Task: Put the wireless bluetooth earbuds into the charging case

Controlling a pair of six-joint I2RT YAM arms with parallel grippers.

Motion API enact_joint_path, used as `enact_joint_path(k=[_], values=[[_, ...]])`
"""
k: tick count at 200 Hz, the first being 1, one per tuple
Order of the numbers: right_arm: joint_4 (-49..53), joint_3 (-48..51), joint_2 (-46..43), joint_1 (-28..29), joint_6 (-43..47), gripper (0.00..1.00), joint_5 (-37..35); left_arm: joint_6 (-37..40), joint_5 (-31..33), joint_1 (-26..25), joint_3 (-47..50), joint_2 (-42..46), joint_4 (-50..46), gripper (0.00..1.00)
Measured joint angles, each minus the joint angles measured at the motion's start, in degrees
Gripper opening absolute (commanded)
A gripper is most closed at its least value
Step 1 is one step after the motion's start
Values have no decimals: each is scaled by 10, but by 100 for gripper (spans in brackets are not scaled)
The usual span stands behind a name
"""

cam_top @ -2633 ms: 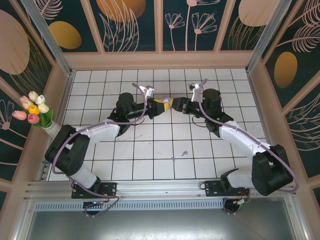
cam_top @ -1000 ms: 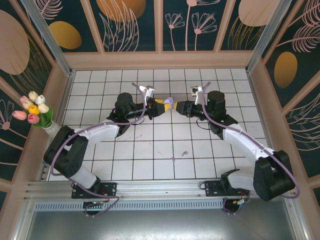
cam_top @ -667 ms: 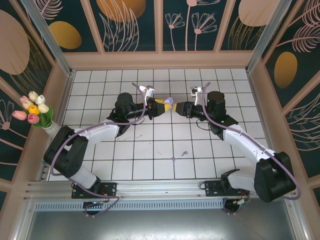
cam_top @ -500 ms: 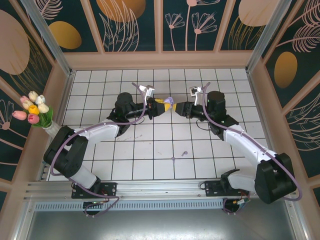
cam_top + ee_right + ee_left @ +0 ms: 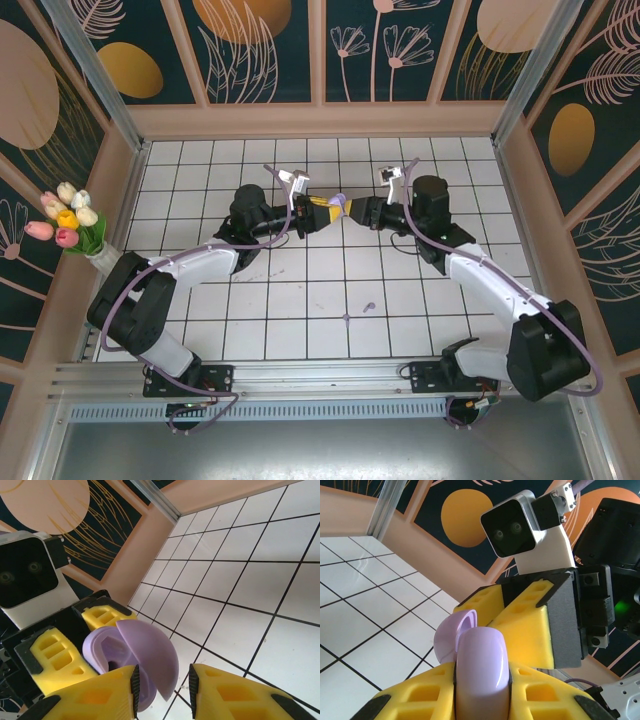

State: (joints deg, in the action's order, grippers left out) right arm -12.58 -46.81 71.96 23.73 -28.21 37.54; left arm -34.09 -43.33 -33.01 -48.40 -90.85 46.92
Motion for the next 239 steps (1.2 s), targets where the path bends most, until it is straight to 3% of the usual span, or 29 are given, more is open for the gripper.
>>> enact_joint_path(k=[239], values=[[7,-8,23,5,14,27,0,0,0,0,-2,0,-3,0]])
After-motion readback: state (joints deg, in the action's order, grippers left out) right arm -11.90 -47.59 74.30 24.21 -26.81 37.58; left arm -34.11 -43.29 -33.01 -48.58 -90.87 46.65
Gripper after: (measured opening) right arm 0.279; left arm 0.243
